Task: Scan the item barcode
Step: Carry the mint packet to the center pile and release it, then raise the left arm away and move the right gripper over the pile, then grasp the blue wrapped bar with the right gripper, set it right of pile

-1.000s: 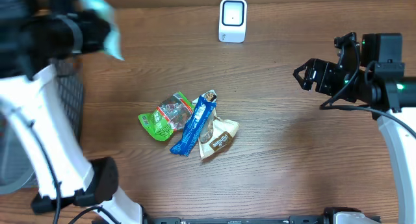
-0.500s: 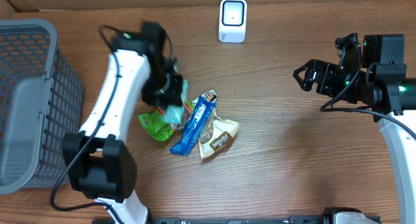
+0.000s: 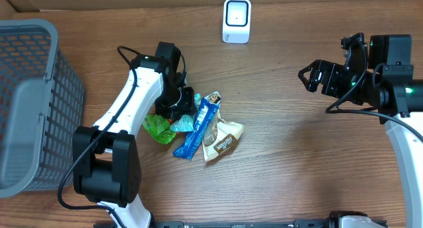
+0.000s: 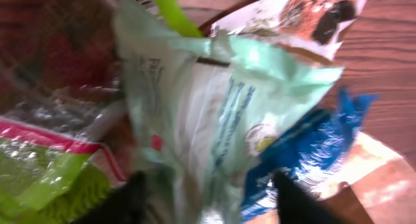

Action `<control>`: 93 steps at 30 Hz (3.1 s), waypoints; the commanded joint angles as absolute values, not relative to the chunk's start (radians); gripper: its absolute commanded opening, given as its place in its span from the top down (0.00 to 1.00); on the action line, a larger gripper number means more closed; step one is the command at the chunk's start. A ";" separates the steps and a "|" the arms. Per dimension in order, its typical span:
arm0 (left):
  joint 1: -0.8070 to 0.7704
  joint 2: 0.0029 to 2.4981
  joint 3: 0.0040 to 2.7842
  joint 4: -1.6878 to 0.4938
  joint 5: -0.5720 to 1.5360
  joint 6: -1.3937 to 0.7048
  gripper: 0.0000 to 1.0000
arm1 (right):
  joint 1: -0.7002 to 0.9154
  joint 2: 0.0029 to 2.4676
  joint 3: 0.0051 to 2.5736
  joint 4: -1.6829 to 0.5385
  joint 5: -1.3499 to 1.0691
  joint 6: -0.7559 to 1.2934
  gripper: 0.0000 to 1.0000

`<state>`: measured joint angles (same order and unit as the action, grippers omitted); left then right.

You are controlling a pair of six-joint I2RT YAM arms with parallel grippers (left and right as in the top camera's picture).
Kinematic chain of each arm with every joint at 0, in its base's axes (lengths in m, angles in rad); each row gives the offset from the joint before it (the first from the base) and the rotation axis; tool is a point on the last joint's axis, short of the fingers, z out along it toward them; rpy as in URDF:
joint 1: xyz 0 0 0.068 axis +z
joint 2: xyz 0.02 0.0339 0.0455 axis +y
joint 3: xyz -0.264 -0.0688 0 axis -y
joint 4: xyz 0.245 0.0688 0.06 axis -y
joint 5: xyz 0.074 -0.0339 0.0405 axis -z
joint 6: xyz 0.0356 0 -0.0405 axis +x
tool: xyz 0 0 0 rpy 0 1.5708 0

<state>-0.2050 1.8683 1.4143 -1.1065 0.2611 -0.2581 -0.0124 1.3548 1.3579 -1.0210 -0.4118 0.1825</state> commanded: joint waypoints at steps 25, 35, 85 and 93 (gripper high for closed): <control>-0.176 1.750 2.245 -1.436 0.071 -0.183 0.26 | 0.307 1.414 1.387 -0.855 -0.463 0.448 0.21; -0.176 1.761 2.240 -1.428 0.055 -0.180 0.28 | 0.560 1.647 1.387 -0.779 -0.394 0.710 0.40; -0.176 1.896 2.240 -1.424 0.000 -0.210 0.00 | 0.785 2.004 1.342 -0.572 -0.300 0.842 0.57; -0.176 1.897 2.240 -1.424 0.000 -0.210 0.00 | 0.783 2.003 1.344 -0.569 -0.294 0.838 0.95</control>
<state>-0.1810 1.8835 2.2372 -1.4254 0.0097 -0.2100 0.7872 1.9881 1.3479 -0.5694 -0.3187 0.8383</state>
